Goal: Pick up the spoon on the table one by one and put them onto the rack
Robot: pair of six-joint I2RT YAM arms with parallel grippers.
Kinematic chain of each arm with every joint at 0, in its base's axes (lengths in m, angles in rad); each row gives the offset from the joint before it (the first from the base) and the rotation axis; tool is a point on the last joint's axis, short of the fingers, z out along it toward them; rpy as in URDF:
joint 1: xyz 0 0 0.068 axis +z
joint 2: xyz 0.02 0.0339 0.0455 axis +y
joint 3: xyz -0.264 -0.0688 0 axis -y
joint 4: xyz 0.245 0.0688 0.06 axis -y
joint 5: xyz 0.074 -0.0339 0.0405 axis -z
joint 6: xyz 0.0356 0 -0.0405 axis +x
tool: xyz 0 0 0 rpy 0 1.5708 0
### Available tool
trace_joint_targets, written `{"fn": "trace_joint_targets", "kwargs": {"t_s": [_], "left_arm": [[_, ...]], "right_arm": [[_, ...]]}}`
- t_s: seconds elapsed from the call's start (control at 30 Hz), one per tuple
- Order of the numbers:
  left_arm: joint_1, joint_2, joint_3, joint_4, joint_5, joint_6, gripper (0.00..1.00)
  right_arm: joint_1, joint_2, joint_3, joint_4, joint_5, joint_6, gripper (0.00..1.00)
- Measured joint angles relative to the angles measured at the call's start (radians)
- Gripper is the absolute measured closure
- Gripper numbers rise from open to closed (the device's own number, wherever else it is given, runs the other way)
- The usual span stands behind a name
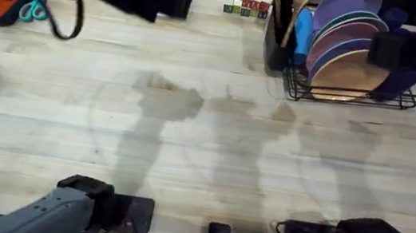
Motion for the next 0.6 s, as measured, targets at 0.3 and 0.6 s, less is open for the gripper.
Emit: {"fn": "trace_joint_targets", "kwargs": {"t_s": [0.3,0.6], "left_arm": [[0.000,-0.106,0.000,-0.141,-0.054,0.009,0.006],[0.000,-0.171,0.000,-0.165,-0.058,0.009,0.005]], "right_arm": [[-0.044,-0.003,0.050,-0.100,0.000,0.123,0.006],[-0.045,-0.003,0.050,-0.110,0.000,0.145,0.006]]}}
